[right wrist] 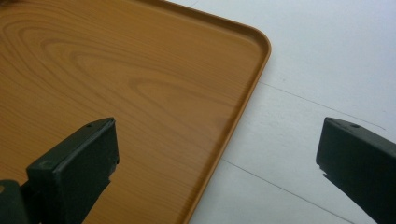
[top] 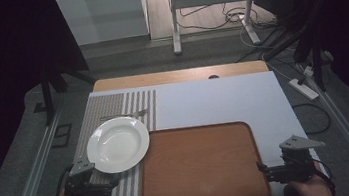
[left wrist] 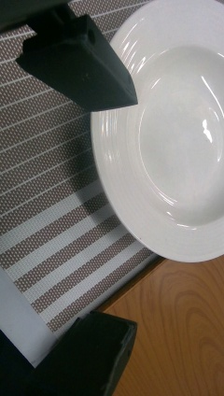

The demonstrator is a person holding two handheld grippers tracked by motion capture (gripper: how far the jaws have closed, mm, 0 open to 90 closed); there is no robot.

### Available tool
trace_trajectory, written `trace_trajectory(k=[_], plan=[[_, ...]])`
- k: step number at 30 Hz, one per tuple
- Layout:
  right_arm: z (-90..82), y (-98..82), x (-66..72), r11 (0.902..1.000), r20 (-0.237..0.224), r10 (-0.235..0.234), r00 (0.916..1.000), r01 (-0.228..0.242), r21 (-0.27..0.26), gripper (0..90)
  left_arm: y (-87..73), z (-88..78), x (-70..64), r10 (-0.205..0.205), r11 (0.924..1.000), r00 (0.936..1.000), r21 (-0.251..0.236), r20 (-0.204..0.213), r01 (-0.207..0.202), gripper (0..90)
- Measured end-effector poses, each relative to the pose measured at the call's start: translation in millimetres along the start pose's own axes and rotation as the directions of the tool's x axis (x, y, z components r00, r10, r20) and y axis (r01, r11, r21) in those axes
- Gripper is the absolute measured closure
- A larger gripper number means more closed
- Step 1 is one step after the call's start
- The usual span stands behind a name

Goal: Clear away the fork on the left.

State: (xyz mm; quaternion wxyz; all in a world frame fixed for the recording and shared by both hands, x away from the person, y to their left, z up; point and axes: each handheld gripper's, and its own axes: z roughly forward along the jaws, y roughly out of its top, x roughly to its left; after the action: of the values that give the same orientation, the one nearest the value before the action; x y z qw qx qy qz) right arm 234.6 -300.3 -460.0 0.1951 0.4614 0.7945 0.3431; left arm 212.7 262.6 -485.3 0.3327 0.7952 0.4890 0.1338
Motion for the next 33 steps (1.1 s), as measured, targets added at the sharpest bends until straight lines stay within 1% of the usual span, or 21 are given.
trace_trajectory(k=[3,5,8,9,11,13,14,15,17,19,22,27,29,32,33], plan=[[0.2,0.2,0.2,1.0,0.002,-0.002,1.0,0.002,0.005,0.0,0.9,0.4,1.0,-0.004,1.0,1.0,-0.004,0.006,0.004,0.0],[0.3,0.2,0.2,1.0,0.002,-0.004,1.0,0.004,0.006,0.0,2.9,0.8,1.5,0.002,1.0,1.0,-0.005,-0.005,-0.002,0.0],[0.3,0.2,0.2,1.0,0.001,-0.003,1.0,0.003,0.007,0.0,4.5,1.5,2.3,0.006,1.0,1.0,0.0,-0.007,-0.006,0.0],[0.4,0.2,0.2,1.0,0.001,-0.003,1.0,0.003,0.008,0.0,5.2,2.2,2.8,0.006,1.0,1.0,0.004,0.001,-0.006,0.0],[0.3,0.4,0.1,0.9999,0.001,-0.004,1.0,0.004,0.013,0.0,6.4,3.2,3.3,0.003,1.0,1.0,-0.001,0.004,-0.003,0.0],[0.4,0.3,0.3,0.9999,0.002,-0.004,1.0,0.004,0.011,0.0,7.9,4.8,4.1,0.007,0.9999,1.0,0.008,0.007,-0.007,0.0],[0.5,0.4,0.2,0.9999,0.0,-0.005,1.0,0.005,0.013,0.0,9.8,6.7,4.9,0.012,0.9998,0.9999,0.017,0.0,-0.012,0.0],[0.6,0.4,0.3,0.9999,0.0,-0.004,1.0,0.004,0.013,0.0,11.0,7.4,6.2,0.005,0.9996,1.0,0.027,-0.002,-0.005,0.0],[1.0,0.2,0.6,1.0,0.0,-0.004,1.0,0.004,0.009,0.0,13.2,8.0,9.4,-0.009,0.9998,1.0,0.02,0.003,0.009,0.0],[1.1,0.2,0.5,0.9999,0.001,-0.005,1.0,0.005,0.01,0.0,15.6,8.6,12.5,-0.026,0.9994,0.9996,0.025,0.004,0.026,0.0],[1.3,0.2,0.3,0.9999,0.0,-0.006,1.0,0.006,0.01,0.0,18.8,10.8,17.1,-0.038,0.999,0.9991,0.023,0.016,0.038,0.0],[1.3,0.3,0.3,0.9999,-0.002,-0.007,1.0,0.007,0.012,0.0,22.7,16.0,23.1,-0.047,0.9987,0.9988,0.02,0.017,0.046,0.0],[1.4,0.3,0.3,0.9999,-0.001,-0.009,1.0,0.009,0.014,0.0,27.6,19.8,29.1,-0.057,0.9982,0.9981,0.021,0.023,0.056,0.0],[1.4,0.3,0.5,0.9999,-0.001,-0.01,0.9999,0.01,0.013,0.0,31.7,22.0,32.6,-0.054,0.9983,0.9985,0.021,0.011,0.054,0.0],[1.4,0.2,0.4,0.9999,0.0,-0.009,1.0,0.009,0.011,0.0,36.1,24.1,36.4,-0.051,0.9985,0.9986,0.021,0.01,0.051,0.0]])
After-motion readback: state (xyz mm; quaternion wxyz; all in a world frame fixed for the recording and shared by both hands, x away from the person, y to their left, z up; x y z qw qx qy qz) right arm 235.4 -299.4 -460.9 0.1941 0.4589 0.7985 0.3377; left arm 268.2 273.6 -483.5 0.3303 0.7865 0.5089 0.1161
